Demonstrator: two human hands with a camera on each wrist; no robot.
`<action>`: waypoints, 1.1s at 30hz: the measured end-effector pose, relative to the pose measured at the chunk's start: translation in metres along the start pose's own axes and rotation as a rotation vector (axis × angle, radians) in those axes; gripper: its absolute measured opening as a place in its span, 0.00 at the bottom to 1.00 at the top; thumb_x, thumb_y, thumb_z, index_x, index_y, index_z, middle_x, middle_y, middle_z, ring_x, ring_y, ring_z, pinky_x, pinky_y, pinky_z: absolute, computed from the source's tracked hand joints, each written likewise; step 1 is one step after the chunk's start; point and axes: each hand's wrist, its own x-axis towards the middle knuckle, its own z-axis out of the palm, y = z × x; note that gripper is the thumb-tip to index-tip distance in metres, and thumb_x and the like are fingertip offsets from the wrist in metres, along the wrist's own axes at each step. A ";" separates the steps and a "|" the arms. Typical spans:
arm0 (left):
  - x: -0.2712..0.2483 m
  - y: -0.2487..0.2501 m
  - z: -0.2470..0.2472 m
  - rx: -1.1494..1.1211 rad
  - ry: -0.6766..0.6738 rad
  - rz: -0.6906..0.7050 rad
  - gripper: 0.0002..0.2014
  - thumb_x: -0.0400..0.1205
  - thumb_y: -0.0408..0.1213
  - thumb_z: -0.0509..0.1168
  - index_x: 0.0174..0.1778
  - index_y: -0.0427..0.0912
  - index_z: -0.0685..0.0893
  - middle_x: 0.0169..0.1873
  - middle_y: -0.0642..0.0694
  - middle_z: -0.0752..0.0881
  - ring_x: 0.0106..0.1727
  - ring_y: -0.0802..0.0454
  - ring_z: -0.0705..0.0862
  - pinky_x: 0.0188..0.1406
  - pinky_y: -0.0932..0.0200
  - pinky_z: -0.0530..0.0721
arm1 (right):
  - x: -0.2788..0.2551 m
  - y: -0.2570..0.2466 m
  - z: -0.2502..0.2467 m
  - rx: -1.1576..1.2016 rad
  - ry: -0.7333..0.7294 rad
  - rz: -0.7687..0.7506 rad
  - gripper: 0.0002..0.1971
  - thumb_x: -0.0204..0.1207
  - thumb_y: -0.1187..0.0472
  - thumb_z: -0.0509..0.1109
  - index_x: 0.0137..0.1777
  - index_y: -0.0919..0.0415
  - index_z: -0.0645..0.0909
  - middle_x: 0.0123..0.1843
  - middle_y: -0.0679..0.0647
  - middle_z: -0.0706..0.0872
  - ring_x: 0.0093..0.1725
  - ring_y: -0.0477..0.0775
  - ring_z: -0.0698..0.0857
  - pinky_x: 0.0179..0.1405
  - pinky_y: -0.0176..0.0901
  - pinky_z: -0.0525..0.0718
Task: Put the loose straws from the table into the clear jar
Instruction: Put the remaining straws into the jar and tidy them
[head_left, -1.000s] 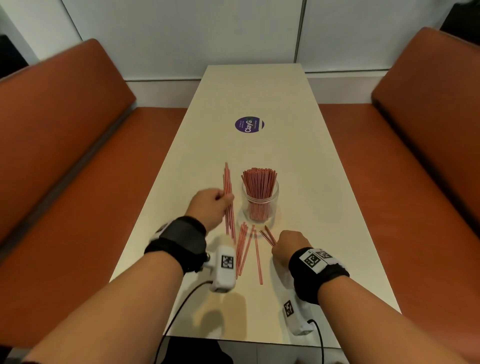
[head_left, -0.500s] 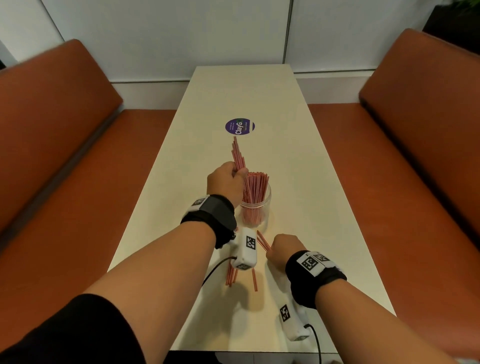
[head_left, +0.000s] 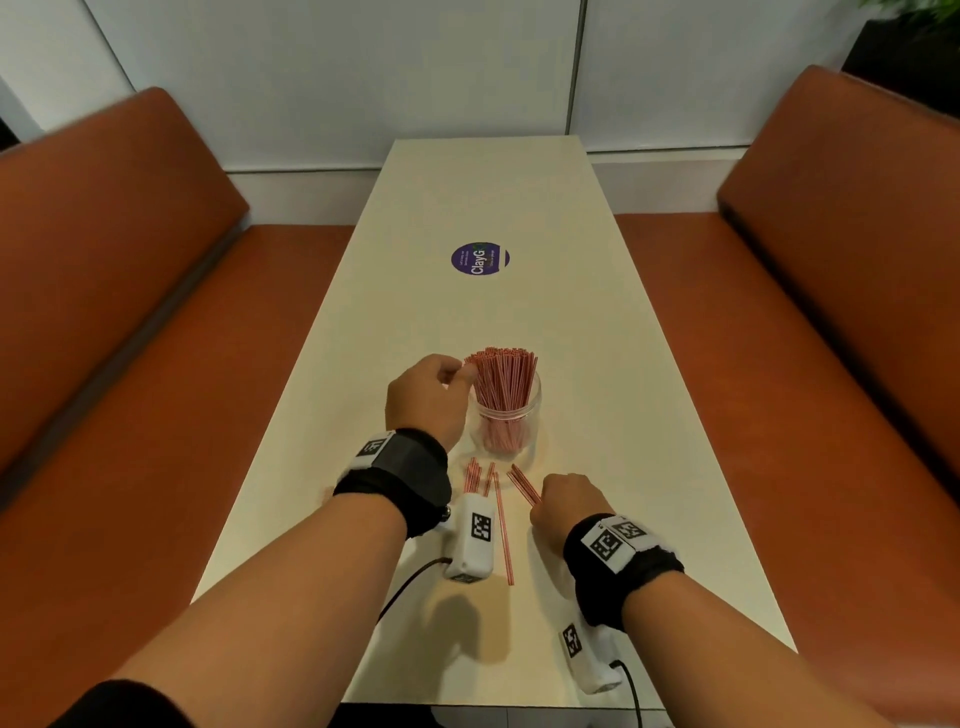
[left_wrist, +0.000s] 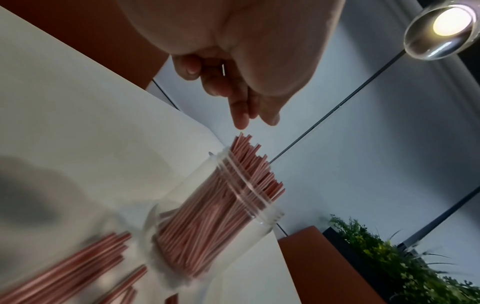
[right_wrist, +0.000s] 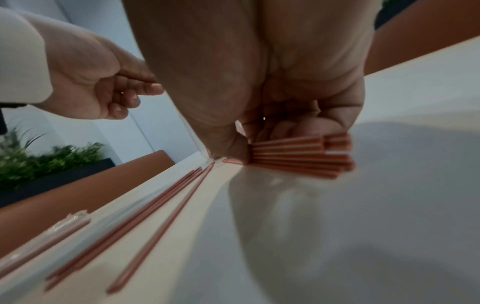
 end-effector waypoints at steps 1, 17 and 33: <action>-0.004 -0.005 -0.001 0.002 0.005 -0.006 0.11 0.81 0.48 0.66 0.52 0.46 0.87 0.47 0.51 0.88 0.49 0.53 0.83 0.52 0.60 0.79 | -0.002 -0.001 0.001 -0.026 0.006 -0.011 0.13 0.79 0.66 0.58 0.58 0.65 0.81 0.58 0.60 0.85 0.49 0.59 0.85 0.40 0.41 0.76; 0.006 -0.019 -0.002 0.090 -0.187 -0.027 0.13 0.86 0.42 0.58 0.60 0.41 0.82 0.59 0.45 0.85 0.54 0.51 0.79 0.53 0.62 0.71 | 0.020 0.032 -0.043 0.665 0.181 -0.058 0.09 0.84 0.63 0.54 0.59 0.66 0.71 0.50 0.59 0.81 0.41 0.53 0.79 0.48 0.51 0.80; 0.017 -0.016 0.009 0.139 -0.408 0.055 0.20 0.86 0.47 0.58 0.71 0.42 0.75 0.66 0.45 0.79 0.62 0.46 0.80 0.64 0.51 0.78 | 0.055 -0.044 -0.081 1.132 0.246 -0.401 0.15 0.84 0.67 0.54 0.44 0.47 0.76 0.39 0.49 0.82 0.40 0.48 0.79 0.49 0.48 0.80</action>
